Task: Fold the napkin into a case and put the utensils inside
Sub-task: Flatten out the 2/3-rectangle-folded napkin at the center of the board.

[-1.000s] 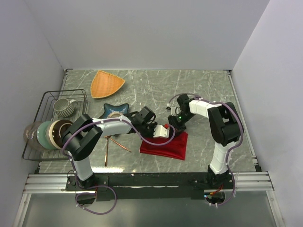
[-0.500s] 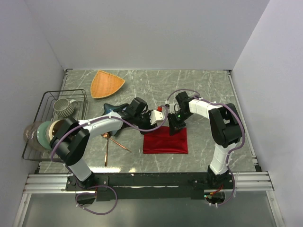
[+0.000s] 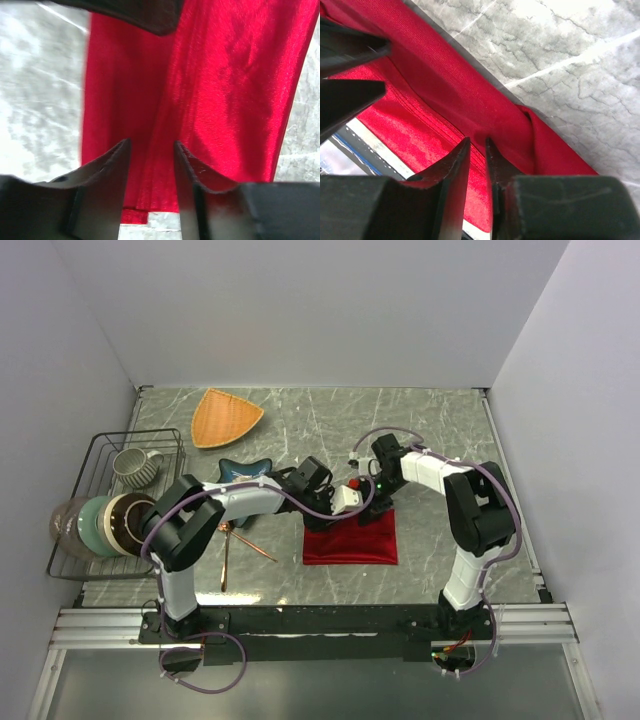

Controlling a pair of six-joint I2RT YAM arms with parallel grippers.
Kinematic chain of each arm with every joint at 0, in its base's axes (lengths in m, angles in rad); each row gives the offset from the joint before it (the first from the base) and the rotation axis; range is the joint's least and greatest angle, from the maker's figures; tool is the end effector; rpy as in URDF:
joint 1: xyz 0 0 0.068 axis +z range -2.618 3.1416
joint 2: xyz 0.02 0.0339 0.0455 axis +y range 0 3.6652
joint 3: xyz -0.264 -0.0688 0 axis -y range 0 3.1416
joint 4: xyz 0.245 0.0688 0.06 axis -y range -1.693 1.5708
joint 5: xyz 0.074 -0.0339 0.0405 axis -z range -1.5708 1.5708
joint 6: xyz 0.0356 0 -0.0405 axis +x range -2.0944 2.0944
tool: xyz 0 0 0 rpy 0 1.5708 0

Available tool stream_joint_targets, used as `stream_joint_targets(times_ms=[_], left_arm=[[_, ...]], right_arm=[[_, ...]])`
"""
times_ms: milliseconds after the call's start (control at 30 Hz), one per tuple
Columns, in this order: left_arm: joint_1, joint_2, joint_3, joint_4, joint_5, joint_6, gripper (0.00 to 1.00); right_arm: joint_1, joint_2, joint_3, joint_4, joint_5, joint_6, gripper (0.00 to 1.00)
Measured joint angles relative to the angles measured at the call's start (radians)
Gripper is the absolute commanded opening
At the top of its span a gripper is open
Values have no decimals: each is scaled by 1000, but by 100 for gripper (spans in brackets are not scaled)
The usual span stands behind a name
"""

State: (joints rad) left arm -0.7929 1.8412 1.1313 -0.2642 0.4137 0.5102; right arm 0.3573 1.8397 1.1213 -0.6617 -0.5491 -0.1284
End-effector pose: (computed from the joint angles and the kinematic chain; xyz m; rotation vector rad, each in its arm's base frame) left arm 0.2532 -0.2774 0.1656 1.6690 1.9184 -0.6371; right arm 0.3063 0.1342 0.1495 -0.7732 2.7961 0.8431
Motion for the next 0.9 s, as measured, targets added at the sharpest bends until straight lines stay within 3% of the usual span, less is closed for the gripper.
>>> stream_joint_targets(times_ms=[100, 200, 467, 767, 900], left_arm=[[-14, 18, 7, -14, -18, 14, 14], [-20, 21, 14, -23, -31, 26, 8], [-28, 21, 16, -28, -49, 28, 4], [-33, 22, 19, -33, -62, 28, 5], [-34, 22, 19, -33, -64, 28, 6]], right_arm=[[-8, -24, -1, -4, -9, 10, 35], [-45, -55, 2, -18, -39, 22, 39], [-203, -166, 24, -94, -13, 43, 46], [-205, -159, 5, -142, 55, 92, 45], [-205, -130, -8, -146, 60, 109, 40]])
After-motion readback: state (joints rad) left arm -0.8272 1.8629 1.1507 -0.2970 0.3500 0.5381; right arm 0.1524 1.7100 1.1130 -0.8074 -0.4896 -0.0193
